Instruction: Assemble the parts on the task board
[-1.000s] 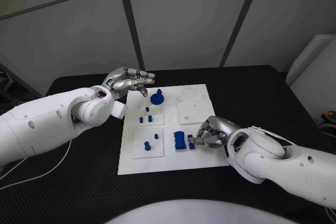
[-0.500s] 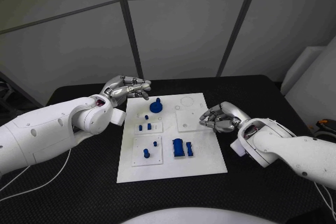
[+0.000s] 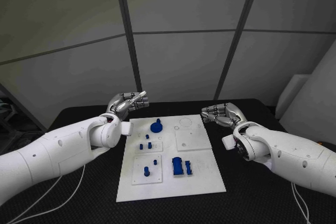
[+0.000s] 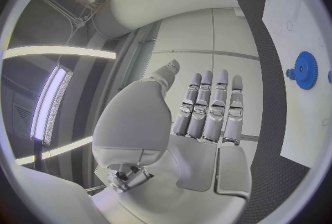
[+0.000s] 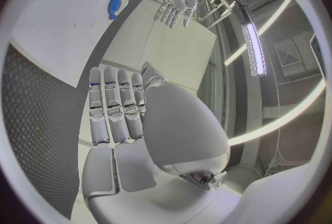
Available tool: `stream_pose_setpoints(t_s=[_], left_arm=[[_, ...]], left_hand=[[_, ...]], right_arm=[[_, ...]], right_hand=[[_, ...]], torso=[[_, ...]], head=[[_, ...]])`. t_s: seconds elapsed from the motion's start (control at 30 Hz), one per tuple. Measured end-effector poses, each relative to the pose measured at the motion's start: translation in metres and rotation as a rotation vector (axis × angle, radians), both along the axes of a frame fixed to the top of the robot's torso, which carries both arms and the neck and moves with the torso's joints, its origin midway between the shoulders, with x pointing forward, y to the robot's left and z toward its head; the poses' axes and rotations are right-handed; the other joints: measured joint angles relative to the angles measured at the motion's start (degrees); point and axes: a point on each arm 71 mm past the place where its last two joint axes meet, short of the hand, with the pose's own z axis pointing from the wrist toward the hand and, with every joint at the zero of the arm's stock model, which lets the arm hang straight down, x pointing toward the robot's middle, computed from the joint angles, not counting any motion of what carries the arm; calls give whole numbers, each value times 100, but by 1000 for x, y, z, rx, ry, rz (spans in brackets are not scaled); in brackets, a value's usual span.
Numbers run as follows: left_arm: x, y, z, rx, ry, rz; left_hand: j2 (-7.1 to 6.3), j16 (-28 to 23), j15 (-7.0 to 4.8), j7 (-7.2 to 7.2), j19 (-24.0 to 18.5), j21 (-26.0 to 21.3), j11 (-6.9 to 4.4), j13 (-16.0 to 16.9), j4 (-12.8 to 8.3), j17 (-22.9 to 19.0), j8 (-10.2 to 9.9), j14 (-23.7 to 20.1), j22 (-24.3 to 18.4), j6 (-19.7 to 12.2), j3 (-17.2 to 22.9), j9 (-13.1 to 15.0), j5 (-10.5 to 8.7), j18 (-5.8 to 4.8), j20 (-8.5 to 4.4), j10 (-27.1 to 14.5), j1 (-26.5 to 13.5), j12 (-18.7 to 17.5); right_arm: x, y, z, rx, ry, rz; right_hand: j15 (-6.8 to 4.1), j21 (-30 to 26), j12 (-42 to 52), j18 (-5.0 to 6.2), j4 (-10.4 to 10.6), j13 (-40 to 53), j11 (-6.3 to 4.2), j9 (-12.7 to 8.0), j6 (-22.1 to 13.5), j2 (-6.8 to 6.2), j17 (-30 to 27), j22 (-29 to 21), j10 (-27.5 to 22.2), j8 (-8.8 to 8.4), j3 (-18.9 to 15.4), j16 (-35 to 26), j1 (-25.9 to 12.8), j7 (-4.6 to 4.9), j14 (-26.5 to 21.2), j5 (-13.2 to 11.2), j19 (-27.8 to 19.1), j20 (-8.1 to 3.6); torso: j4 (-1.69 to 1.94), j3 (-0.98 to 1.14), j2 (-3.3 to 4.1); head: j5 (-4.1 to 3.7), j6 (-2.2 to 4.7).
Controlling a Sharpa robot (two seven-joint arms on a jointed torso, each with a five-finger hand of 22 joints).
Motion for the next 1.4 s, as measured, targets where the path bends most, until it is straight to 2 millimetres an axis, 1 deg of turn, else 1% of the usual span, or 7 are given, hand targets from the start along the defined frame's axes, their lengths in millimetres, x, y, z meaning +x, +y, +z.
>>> stream_pose_setpoints(t_s=[0.3,0.33,0.5,0.8,0.83,1.0,1.4], left_arm=[[2,0,-24,-31,21,119],[2,0,-25,-31,22,120],[-1,-3,-24,-30,27,109],[-25,-36,-11,-10,31,50],[-30,-40,-9,-4,32,45],[-50,-60,2,33,28,38],[-66,-69,11,113,10,102]], left_hand=[[301,-651,177,-62,-860,-22,97,-5,354,-6,0,-241,-697,-252,-1079,0,0,-5,68,-344,194,-239],[344,-684,162,-76,-939,-46,79,-29,324,-31,-25,-362,-740,-367,-1109,-22,0,-304,29,-479,118,-270],[595,-879,-30,-229,-1537,-223,-124,-211,172,-216,-223,-1321,-1038,-1366,-1293,-213,-134,-354,-267,-1505,-1233,-461],[759,-963,-290,-624,-2350,-333,-409,-330,-213,-335,-321,-2628,-1439,-2745,-1420,-337,-539,-362,-684,-2904,-3091,-552],[765,-980,-316,-662,-2423,-333,-433,-334,-249,-340,-333,-2742,-1473,-2862,-1425,-342,-566,-710,-716,-3026,-3253,-552],[790,-990,-606,-790,-2746,-333,-680,-346,-365,-355,-333,-3278,-1637,-3423,-1447,-357,-646,-755,-899,-3599,-4014,-577],[805,-990,-826,-868,-3304,-333,-979,-357,-427,-362,-354,-4136,-2102,-4322,-1448,-365,-681,-762,-1361,-4514,-5231,-577]], right_arm=[[18,17,-5,122,-5,4],[18,18,-5,124,-5,6],[14,15,-5,120,-1,7],[-11,25,10,176,-6,7],[-16,26,12,187,-6,3],[-36,28,23,240,-6,-48],[-52,23,29,286,1,-185]], right_hand=[[210,-786,-197,-1,-376,-772,251,-392,-155,181,-873,-646,-276,0,-90,-614,-330,-66,-194,-35,94,215],[208,-817,-225,-1,-404,-798,241,-421,-248,190,-908,-684,-384,-21,-117,-635,-467,-84,-282,-50,76,200],[49,-1006,-425,-83,-608,-997,67,-629,-1272,212,-1052,-923,-1478,-221,-279,-832,-2027,-249,-1334,-236,-813,-72],[-292,-1252,-519,-320,-880,-1120,-179,-761,-2674,233,-1459,-1239,-2984,-333,-390,-942,-4141,-531,-2775,-502,-2047,-445],[-342,-1301,-519,-319,-896,-1127,-233,-766,-2796,233,-1488,-1268,-3111,-333,-394,-942,-4323,-591,-2900,-562,-2153,-479],[-512,-1571,-542,-408,-1085,-1141,-506,-781,-3368,237,-1577,-1395,-3722,-333,-407,-942,-5183,-819,-3485,-806,-2657,-628],[-622,-1737,-542,-735,-1412,-1149,-691,-793,-4299,238,-1631,-1860,-4722,-354,-415,-963,-6592,-970,-4446,-948,-3464,-1109]], torso=[[-20,35,-134],[-19,38,-138],[6,36,-135],[320,30,-98],[360,29,-94],[504,27,-77],[571,27,-70]], head=[[84,120],[88,123],[63,137],[-164,335],[-185,352],[-251,405],[-261,415]])
